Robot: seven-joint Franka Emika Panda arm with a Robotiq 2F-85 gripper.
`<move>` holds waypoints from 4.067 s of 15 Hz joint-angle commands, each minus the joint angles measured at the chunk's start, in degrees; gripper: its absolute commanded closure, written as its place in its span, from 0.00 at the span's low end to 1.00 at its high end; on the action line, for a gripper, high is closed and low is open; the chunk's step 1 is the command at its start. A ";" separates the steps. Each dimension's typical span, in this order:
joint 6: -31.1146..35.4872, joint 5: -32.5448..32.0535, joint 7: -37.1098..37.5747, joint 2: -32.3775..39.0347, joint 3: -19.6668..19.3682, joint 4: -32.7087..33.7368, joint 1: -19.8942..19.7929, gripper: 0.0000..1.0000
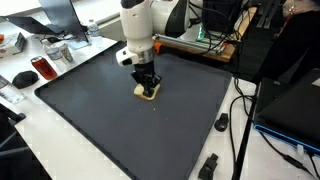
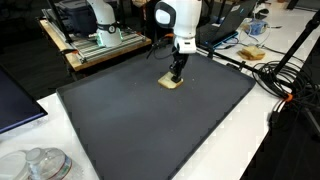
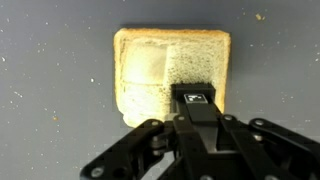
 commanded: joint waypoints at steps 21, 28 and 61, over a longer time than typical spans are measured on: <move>-1.71 -13.46 16.42 -8.86 -5.25 -5.21 7.30 0.95; -9.54 -23.65 28.97 -5.88 -6.15 -0.11 12.74 0.95; -31.71 -9.95 4.59 8.70 1.36 29.49 4.71 0.94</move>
